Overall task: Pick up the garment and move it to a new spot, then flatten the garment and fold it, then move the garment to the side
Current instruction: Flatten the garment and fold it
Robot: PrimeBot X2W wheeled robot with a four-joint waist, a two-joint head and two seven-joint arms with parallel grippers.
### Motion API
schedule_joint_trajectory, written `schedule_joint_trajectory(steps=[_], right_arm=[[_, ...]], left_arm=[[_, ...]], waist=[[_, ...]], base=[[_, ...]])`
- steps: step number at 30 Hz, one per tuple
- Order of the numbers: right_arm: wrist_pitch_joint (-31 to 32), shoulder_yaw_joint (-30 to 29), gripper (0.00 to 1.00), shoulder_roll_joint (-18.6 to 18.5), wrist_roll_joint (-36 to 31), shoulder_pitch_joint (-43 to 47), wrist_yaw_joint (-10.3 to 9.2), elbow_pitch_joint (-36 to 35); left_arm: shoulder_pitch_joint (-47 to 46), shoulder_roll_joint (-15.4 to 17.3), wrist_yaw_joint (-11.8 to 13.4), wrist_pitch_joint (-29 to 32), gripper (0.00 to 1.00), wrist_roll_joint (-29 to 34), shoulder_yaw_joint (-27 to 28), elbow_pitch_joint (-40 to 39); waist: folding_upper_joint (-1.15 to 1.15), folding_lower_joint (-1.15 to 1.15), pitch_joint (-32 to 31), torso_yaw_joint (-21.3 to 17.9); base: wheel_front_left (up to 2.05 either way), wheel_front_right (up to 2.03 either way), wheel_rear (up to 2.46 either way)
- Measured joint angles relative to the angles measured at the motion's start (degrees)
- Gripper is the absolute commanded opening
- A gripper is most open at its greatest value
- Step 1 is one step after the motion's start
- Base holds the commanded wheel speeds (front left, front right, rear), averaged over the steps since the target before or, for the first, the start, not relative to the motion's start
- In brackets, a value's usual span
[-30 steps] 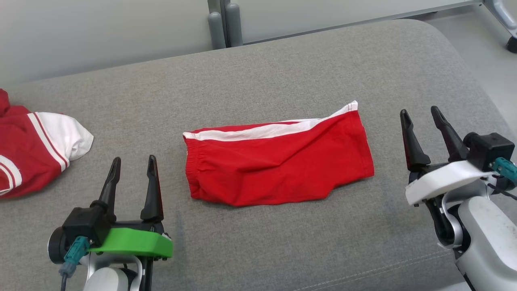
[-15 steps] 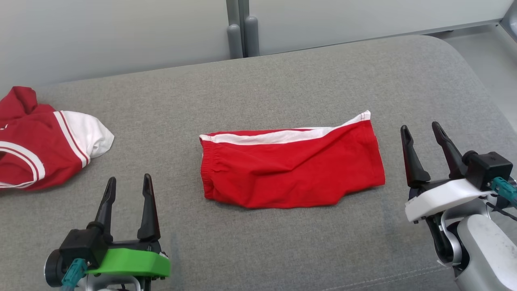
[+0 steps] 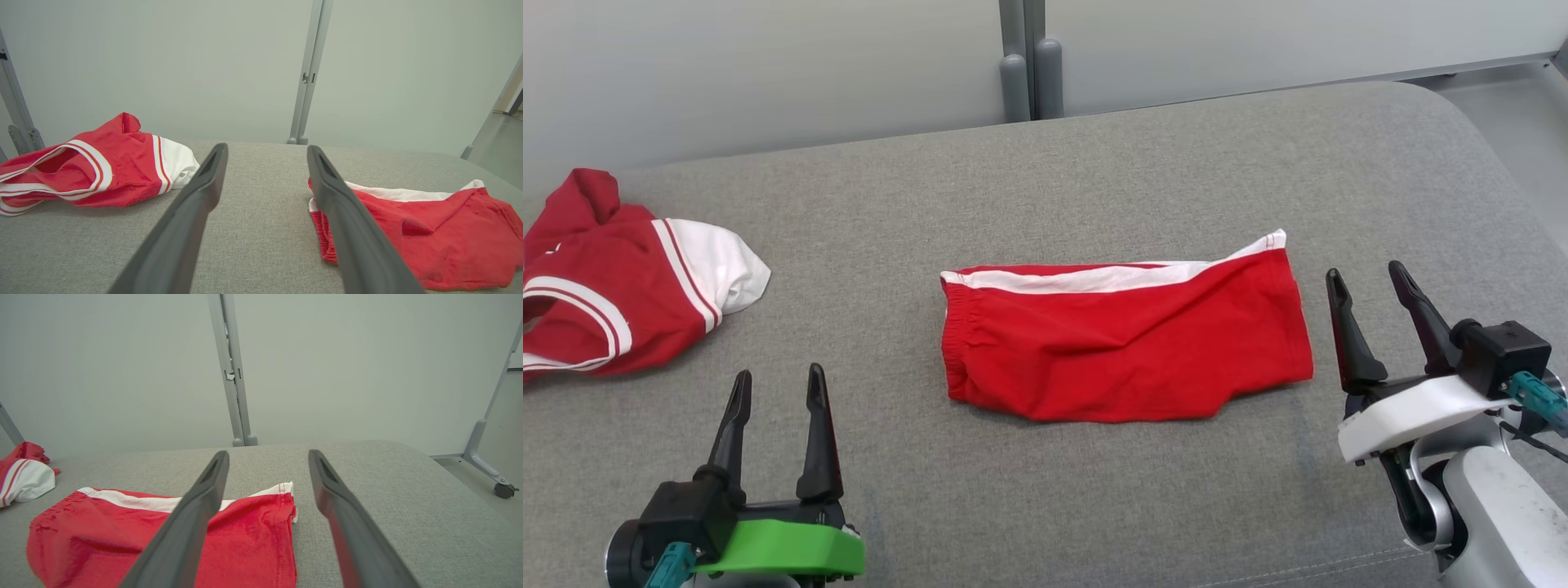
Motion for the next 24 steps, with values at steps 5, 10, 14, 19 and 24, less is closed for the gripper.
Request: schedule_joint_trajectory(steps=[5, 10, 14, 19, 24], right_arm=[[0.00, -0.42, 1.00, 0.10, 0.01, 0.04, 0.45, 0.33], [0.88, -0.23, 1.00, -0.31, 1.20, 0.32, 1.60, 4.45], [4.28, -0.10, 1.00, -1.07, 3.36, 0.07, 3.49, 7.80], [7.72, -1.20, 1.00, -1.51, 6.78, -2.65, 5.67, 12.12], [10.23, -3.07, 1.00, -2.21, 9.88, -6.24, 7.31, 15.80]], left_arm=[[0.56, -0.05, 0.00, 0.00, 1.00, 0.31, -0.21, -0.75], [0.58, -0.10, 0.00, 0.00, 1.00, 0.42, -0.46, -1.59], [0.53, -0.11, 0.07, 0.00, 1.00, 0.44, -0.87, -2.04], [0.43, -0.12, 0.07, 0.00, 1.00, 0.86, -2.02, -2.34], [-0.47, -0.13, 0.07, 0.00, 1.00, 0.97, -2.46, -2.63]], waist=[[0.00, 0.00, 0.36, 0.25], [0.00, 0.00, 1.30, 0.70], [0.00, 0.00, 2.29, 1.12], [0.00, 0.00, 3.87, 1.89], [0.00, 0.00, 5.64, 3.23]], base=[[0.00, 0.00, 0.00], [0.00, 0.00, 0.00], [0.00, 0.00, 0.00], [0.00, 0.00, 0.00], [0.00, 0.00, 0.00]])
